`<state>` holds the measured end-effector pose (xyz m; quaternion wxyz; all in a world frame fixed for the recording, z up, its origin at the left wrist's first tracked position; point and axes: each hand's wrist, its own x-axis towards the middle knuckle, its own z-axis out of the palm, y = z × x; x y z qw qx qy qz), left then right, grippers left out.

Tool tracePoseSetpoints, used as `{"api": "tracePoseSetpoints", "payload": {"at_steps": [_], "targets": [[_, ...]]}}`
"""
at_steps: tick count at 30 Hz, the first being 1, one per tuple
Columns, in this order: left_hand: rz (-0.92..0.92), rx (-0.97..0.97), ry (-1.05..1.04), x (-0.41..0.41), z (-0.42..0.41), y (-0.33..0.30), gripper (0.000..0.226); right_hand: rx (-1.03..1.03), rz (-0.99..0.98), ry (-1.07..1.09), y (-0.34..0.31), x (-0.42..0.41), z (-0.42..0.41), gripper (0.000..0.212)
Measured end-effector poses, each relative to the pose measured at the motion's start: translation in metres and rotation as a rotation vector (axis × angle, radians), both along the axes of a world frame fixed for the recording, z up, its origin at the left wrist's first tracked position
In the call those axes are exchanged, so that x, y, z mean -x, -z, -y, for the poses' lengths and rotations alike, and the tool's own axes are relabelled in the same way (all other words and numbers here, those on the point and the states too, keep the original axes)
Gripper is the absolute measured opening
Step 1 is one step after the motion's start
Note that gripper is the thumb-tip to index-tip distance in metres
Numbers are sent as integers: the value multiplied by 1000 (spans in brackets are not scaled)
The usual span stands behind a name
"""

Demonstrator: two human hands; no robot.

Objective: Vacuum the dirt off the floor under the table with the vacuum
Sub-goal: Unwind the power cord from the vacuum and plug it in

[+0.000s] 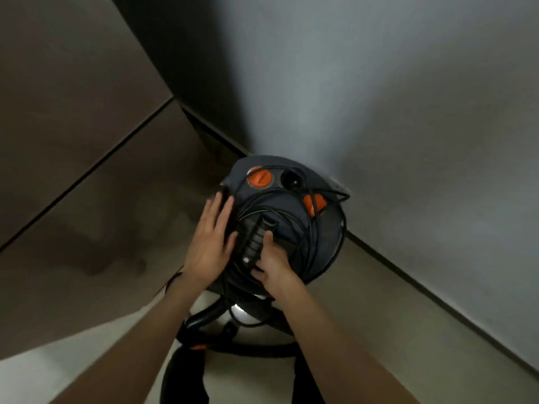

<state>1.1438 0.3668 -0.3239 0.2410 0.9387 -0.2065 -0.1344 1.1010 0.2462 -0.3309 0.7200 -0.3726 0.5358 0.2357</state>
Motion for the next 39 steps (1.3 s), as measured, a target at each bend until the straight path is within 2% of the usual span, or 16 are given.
{"api": "tracePoseSetpoints", "payload": {"at_steps": [3,5,16,21,25,29,32,35,37,39], "targets": [[-262,42,-394,31,16,-8,58,-2,24,-38,2,1,7,49],[-370,3,-491,32,20,-6,50,-7,31,-39,2,3,7,47],[-439,76,-642,35,-15,4,50,-132,63,6,-5,11,-28,50],[-416,69,-659,34,-31,-4,50,-217,88,48,-18,11,-48,52],[-377,144,-714,39,-42,-16,48,-258,92,41,-28,9,-55,47],[-446,472,-837,61,-50,-35,39,-194,143,-145,-47,19,-49,43],[-481,634,-832,87,-44,-58,33,-91,299,-373,-66,38,-38,41],[-487,642,-775,112,-32,-84,35,81,391,-454,-83,54,-29,41],[-460,589,-711,127,-24,-104,40,91,409,-433,-99,65,-24,42],[-393,531,-662,141,-15,-122,39,90,404,-385,-113,75,-18,31]]}}
